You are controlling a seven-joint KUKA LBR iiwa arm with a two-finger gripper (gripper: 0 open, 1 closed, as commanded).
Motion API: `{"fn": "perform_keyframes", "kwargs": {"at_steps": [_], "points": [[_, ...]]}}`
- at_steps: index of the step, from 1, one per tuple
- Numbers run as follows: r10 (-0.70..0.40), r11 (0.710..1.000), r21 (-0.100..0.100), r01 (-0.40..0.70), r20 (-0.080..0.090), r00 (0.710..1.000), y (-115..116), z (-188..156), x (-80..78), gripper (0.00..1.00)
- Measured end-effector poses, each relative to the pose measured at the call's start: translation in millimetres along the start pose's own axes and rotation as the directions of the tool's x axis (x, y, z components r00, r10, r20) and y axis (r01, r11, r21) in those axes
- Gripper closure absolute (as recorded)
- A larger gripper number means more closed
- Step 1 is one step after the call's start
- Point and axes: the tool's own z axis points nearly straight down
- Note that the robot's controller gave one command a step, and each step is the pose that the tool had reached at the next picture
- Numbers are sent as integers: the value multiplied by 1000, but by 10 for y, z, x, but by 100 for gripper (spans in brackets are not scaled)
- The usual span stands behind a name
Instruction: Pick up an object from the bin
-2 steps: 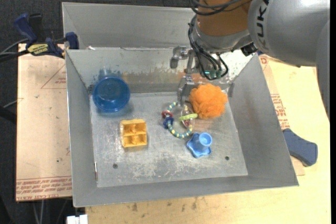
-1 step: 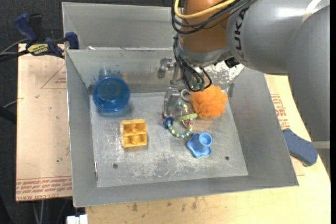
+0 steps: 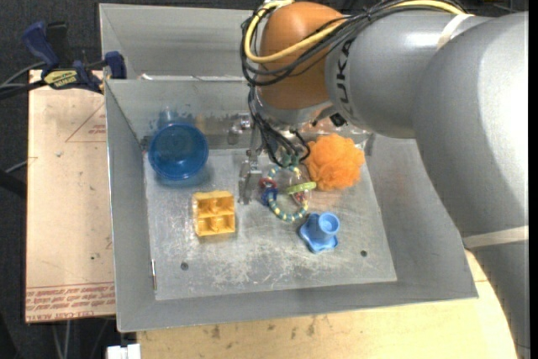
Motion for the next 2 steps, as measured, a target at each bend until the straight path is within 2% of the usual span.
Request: {"fn": "perform_keyframes", "kwargs": {"at_steps": [1, 2], "points": [[16, 1000, -1, -16, -7, 1000, 206, 387, 89, 0], [-25, 1000, 0, 25, -4, 1000, 499, 473, 547, 0]]}}
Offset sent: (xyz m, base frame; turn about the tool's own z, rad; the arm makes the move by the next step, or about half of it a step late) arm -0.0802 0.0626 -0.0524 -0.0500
